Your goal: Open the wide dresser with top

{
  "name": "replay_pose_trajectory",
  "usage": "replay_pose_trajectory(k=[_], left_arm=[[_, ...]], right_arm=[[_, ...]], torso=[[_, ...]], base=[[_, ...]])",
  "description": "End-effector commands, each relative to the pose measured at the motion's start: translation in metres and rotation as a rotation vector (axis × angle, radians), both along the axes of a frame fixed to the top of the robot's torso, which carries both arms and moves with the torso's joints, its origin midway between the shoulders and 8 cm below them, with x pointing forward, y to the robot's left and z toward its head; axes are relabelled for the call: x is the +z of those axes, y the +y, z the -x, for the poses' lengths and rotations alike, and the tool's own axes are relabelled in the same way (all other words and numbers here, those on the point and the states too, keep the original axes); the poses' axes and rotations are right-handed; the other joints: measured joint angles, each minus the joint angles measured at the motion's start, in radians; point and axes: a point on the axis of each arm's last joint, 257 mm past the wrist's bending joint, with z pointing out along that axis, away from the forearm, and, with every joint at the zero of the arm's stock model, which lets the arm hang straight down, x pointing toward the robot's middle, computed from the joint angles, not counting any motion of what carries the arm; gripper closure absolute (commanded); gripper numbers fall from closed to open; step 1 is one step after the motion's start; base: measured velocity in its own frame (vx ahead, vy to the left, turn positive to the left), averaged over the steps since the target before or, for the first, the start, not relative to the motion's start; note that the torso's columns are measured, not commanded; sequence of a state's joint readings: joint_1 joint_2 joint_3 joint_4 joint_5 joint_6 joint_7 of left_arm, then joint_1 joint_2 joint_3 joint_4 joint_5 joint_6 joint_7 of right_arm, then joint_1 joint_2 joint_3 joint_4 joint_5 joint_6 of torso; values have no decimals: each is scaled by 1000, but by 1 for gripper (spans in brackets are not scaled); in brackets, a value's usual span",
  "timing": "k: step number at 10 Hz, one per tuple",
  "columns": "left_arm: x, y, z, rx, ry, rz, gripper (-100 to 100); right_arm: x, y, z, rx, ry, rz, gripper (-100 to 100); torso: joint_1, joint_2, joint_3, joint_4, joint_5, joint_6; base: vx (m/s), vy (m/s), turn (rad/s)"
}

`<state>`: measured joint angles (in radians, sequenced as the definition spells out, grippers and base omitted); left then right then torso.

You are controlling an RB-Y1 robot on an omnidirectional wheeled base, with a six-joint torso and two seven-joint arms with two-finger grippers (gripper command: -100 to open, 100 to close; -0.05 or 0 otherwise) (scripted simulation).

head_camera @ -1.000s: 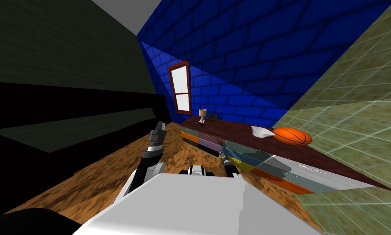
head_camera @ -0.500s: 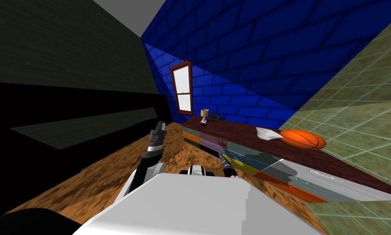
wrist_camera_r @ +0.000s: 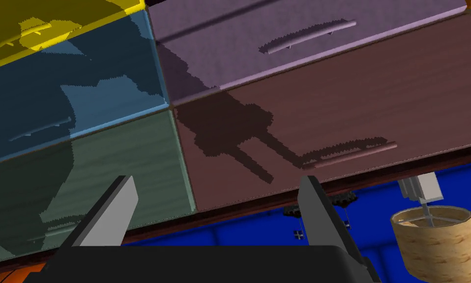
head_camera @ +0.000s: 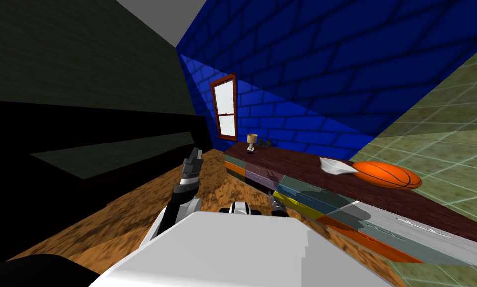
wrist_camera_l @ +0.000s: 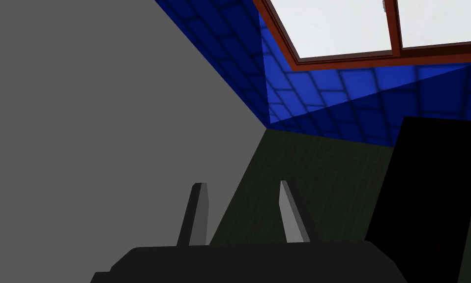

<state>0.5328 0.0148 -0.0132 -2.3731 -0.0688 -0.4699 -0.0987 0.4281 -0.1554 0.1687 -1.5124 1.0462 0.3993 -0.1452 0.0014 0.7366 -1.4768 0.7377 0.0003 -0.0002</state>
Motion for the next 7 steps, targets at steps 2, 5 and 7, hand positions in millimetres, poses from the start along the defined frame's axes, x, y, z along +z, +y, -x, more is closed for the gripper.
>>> replay_pose_trajectory(k=[2,5,7], left_arm=[[0,0,0,0,0,0,0],[0,0,0,0,0,0,0],[0,0,0,0,0,0,0]], right_arm=[[-23,-21,27,-1,118,156,-100],[-32,-35,44,-1,184,260,-100],[-40,-47,59,4,242,348,-100]], torso=[[-2,1,1,0,0,0],[-2,2,1,1,-1,0],[-1,0,0,0,0,0]], base=[[56,44,73],[36,25,48],[62,29,75]])
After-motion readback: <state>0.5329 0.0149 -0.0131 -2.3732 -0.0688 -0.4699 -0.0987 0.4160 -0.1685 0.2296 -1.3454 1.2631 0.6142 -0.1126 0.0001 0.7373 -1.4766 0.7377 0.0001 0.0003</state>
